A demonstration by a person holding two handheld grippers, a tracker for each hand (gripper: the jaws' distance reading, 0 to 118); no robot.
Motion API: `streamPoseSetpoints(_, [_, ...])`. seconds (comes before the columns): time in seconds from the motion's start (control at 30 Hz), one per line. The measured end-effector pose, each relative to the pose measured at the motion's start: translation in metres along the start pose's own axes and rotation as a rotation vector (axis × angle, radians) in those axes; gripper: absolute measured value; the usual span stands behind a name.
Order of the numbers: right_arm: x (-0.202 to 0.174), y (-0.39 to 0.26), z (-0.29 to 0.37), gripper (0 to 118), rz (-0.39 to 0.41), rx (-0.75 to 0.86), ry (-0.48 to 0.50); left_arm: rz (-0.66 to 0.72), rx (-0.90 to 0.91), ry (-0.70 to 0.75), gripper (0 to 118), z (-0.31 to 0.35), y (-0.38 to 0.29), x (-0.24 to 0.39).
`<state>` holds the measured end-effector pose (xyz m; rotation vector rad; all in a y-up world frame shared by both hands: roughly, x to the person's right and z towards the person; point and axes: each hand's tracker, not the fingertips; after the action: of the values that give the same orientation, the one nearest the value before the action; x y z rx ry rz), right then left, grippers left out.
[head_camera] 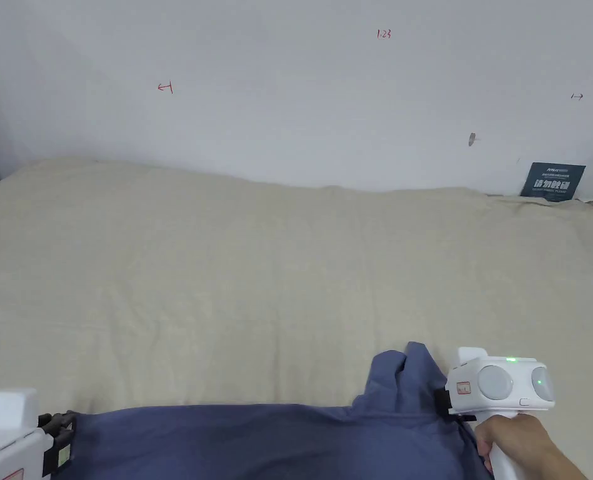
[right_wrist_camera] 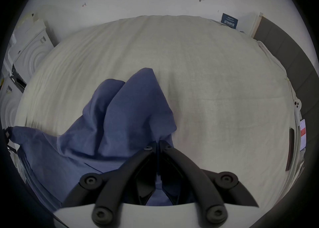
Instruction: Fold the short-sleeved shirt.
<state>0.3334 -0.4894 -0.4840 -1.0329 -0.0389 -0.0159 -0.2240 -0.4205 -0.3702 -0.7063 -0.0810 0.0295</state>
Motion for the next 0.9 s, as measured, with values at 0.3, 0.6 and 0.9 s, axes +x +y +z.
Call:
streamPoseSetpoints(0.3, [0.003,-0.023,0.089,1,-0.022,0.208,0.049,0.052,0.011,-0.021,0,0.015,0.003,-0.014])
streamPoseSetpoints(0.6, [0.007,-0.072,0.171,1,-0.021,0.327,0.056,0.084,0.039,-0.065,0,0.049,-0.001,-0.034])
streamPoseSetpoints(0.9, [0.012,-0.145,0.219,1,-0.041,0.356,0.043,0.107,0.036,-0.112,0,0.077,-0.031,-0.055])
